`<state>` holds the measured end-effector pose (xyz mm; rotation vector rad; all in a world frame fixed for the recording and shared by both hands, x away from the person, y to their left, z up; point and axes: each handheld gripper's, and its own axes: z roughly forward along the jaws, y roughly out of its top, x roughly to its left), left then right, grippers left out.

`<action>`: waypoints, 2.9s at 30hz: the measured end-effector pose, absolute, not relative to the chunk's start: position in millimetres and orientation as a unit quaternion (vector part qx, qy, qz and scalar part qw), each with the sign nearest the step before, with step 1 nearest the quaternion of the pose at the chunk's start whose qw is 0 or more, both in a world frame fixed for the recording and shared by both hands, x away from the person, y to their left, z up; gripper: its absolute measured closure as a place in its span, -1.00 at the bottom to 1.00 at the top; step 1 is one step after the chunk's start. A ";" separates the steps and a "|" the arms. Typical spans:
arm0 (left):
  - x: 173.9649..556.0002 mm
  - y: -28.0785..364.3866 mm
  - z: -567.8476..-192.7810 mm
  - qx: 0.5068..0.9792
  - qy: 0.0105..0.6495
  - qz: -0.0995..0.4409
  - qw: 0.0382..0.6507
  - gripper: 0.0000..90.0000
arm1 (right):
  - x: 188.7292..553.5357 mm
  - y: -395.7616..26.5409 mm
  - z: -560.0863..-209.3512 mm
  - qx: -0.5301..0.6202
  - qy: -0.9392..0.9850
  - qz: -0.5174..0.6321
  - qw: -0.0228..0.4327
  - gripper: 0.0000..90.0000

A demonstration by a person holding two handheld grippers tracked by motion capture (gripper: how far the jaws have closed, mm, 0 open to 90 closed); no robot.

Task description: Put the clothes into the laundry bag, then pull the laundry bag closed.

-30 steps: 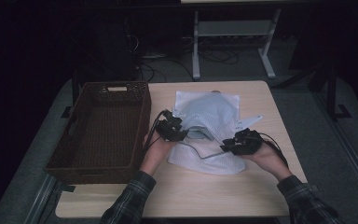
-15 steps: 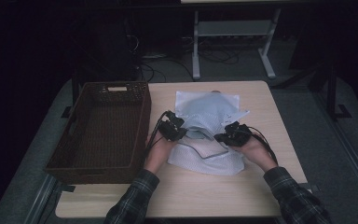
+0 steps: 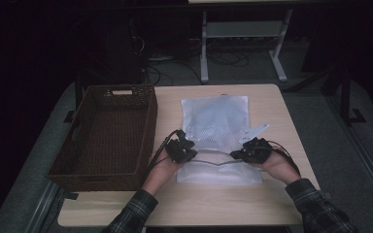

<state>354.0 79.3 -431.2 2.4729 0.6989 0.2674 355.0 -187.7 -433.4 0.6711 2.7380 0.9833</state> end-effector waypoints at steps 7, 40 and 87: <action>350.2 73.6 -447.1 0.932 0.241 0.070 0.260 0.96 | 351.6 -191.1 -448.9 0.216 0.926 0.304 0.058 0.97; 293.7 115.6 -431.0 0.885 0.291 0.055 0.358 -0.27 | 323.5 -202.6 -435.0 0.220 0.896 0.386 0.033 0.07; 250.3 147.5 -446.6 0.883 0.332 0.066 0.326 -0.35 | 359.7 -35.8 -436.6 0.112 0.917 0.382 -0.002 0.59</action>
